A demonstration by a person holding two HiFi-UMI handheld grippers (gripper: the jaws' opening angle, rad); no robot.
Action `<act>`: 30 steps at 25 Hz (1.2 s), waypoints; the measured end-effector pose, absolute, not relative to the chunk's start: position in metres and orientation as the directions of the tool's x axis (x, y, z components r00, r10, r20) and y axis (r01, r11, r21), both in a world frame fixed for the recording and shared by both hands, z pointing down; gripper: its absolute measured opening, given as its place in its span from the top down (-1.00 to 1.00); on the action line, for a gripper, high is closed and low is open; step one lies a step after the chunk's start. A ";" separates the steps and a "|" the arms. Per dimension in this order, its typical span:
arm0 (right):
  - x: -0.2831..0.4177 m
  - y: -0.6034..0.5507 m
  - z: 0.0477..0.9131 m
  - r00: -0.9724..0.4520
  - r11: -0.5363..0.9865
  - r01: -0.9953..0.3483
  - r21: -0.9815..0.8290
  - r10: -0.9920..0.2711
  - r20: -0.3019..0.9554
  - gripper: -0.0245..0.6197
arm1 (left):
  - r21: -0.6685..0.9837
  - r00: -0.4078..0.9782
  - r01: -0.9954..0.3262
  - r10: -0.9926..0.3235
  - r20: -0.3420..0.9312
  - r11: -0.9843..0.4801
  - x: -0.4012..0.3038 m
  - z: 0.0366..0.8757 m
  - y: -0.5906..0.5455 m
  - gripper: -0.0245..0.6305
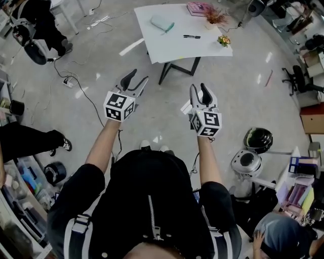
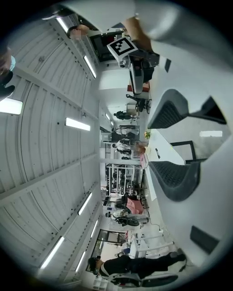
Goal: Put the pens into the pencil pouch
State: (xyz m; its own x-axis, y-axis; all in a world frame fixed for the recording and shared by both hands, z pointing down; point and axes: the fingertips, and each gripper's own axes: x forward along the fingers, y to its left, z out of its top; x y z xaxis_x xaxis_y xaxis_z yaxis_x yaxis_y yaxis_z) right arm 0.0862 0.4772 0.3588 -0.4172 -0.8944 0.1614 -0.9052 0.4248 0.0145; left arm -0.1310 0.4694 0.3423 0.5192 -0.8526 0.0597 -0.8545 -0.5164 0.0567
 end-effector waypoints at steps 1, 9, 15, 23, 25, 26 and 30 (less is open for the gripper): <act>0.084 0.477 0.359 -0.416 0.425 -0.905 0.022 -0.895 0.161 0.40 | 0.057 0.518 -0.855 -0.854 0.058 -0.515 -0.133 0.343 0.470 0.21; 0.078 0.478 0.361 -0.400 0.408 -0.913 0.016 -0.902 0.164 0.28 | 0.083 0.518 -0.854 -0.853 0.064 -0.513 -0.146 0.349 0.468 0.15; 0.082 0.473 0.369 -0.382 0.389 -0.921 0.000 -0.906 0.184 0.28 | 0.094 0.528 -0.848 -0.846 0.072 -0.522 -0.145 0.353 0.456 0.15; 0.087 0.443 0.380 -0.382 0.386 -0.922 -0.020 -0.902 0.200 0.28 | 0.095 0.538 -0.842 -0.838 0.091 -0.531 -0.137 0.360 0.423 0.15; 0.088 0.428 0.382 -0.384 0.388 -0.921 -0.024 -0.901 0.201 0.28 | 0.093 0.538 -0.842 -0.838 0.095 -0.531 -0.135 0.361 0.410 0.15; 0.088 0.420 0.383 -0.385 0.388 -0.921 -0.027 -0.900 0.202 0.28 | 0.093 0.538 -0.842 -0.837 0.097 -0.531 -0.134 0.361 0.402 0.15; 0.091 0.385 0.380 -0.390 0.392 -0.920 -0.033 -0.898 0.204 0.29 | 0.090 0.539 -0.842 -0.836 0.106 -0.531 -0.131 0.360 0.370 0.15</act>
